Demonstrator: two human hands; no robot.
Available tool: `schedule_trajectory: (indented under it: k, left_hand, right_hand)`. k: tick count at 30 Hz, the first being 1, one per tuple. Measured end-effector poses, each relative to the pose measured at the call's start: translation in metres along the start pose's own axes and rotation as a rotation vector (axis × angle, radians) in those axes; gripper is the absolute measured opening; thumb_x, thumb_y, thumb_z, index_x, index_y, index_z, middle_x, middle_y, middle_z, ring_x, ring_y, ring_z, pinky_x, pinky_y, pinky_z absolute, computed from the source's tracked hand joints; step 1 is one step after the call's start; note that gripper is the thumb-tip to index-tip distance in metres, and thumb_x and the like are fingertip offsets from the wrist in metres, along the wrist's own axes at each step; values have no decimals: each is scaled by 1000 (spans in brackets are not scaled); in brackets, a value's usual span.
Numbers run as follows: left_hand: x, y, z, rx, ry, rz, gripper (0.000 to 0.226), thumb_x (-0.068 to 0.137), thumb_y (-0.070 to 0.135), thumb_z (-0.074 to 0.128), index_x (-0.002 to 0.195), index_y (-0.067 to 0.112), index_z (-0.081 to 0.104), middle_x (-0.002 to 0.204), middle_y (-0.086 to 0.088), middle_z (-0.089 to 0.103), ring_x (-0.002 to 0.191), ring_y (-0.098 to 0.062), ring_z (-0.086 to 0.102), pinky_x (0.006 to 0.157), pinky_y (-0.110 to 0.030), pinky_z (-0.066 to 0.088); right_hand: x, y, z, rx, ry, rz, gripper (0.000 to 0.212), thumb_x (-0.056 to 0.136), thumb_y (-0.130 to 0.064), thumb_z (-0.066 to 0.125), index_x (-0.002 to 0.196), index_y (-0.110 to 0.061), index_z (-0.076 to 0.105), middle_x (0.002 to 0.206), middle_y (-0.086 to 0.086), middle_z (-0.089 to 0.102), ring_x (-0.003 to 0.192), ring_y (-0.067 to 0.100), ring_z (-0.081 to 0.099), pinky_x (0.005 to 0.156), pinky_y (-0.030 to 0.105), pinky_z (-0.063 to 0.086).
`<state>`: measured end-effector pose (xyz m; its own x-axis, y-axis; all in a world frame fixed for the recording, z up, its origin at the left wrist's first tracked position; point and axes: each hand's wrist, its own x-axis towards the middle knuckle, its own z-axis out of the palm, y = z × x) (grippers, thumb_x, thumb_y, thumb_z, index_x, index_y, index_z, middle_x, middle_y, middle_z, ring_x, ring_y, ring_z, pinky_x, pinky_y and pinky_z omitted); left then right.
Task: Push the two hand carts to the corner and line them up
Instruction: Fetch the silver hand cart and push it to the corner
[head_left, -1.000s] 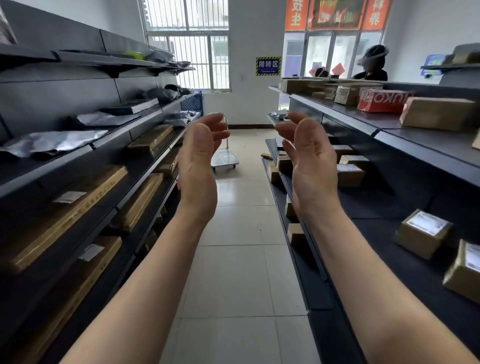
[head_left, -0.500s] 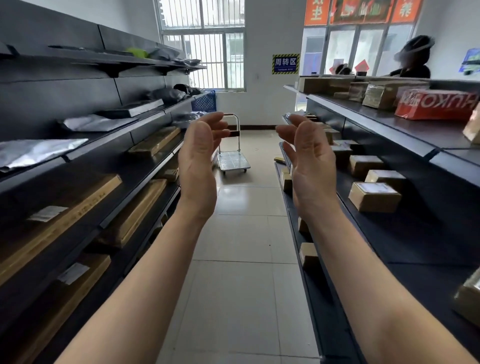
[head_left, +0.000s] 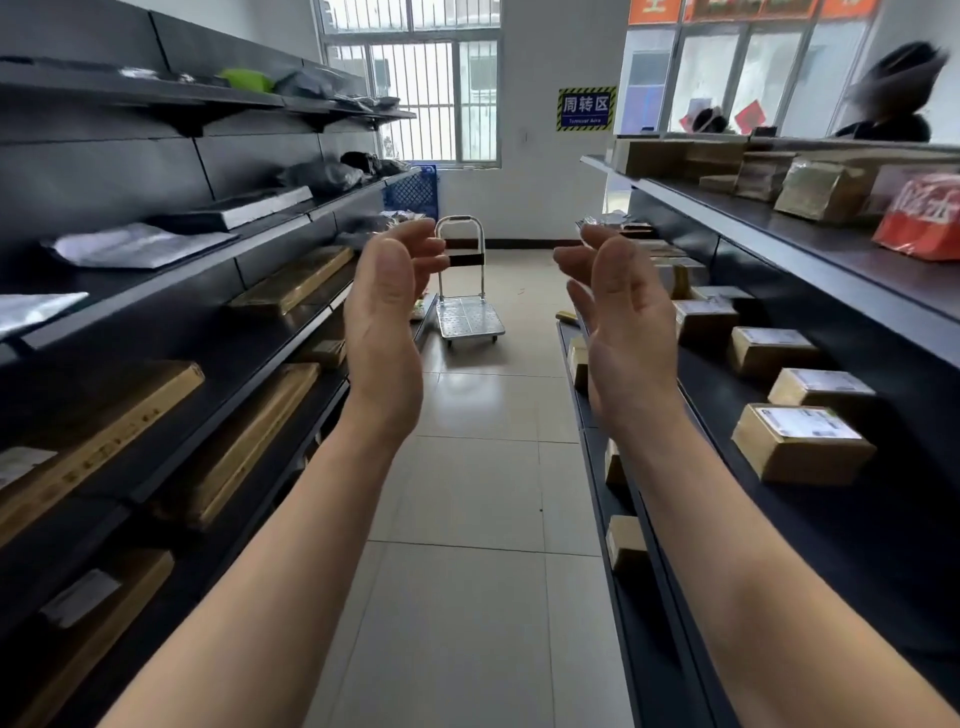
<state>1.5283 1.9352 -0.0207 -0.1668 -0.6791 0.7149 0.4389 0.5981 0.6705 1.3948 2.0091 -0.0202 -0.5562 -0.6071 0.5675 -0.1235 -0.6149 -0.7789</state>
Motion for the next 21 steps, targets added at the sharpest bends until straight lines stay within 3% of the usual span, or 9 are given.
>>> schedule_trajectory:
  k: [3, 6, 11, 21]
  left_hand:
    - [27, -34, -1, -12, -9, 7, 54, 89, 60, 39, 110, 14, 57, 103, -1, 62, 104, -19, 59, 100, -35, 45]
    - [61, -70, -7, -32, -17, 29, 71, 75, 76, 44, 109, 14, 57, 102, 0, 62, 102, -16, 60, 95, -31, 46]
    - [117, -118, -24, -36, -10, 58, 70, 75, 76, 43, 109, 16, 57, 103, 0, 62, 103, -16, 59, 96, -32, 45]
    - [217, -207, -47, -40, -18, 56, 70, 76, 76, 42, 110, 17, 57, 104, -1, 62, 104, -18, 60, 97, -31, 46]
  right_hand:
    - [31, 26, 4, -6, 7, -6, 68, 61, -73, 53, 108, -23, 58, 86, -16, 70, 104, 5, 63, 107, 33, 42]
    - [69, 55, 17, -12, 9, -13, 66, 61, -69, 51, 108, -22, 57, 84, -17, 70, 98, 0, 64, 104, 29, 43]
    - [125, 99, 47, -12, -3, -23, 69, 61, -68, 51, 110, -19, 57, 82, -18, 69, 97, 0, 64, 96, 17, 47]
    - [224, 177, 87, -34, 20, -47, 66, 63, -69, 52, 108, -21, 58, 85, -15, 69, 98, 2, 64, 95, 18, 47]
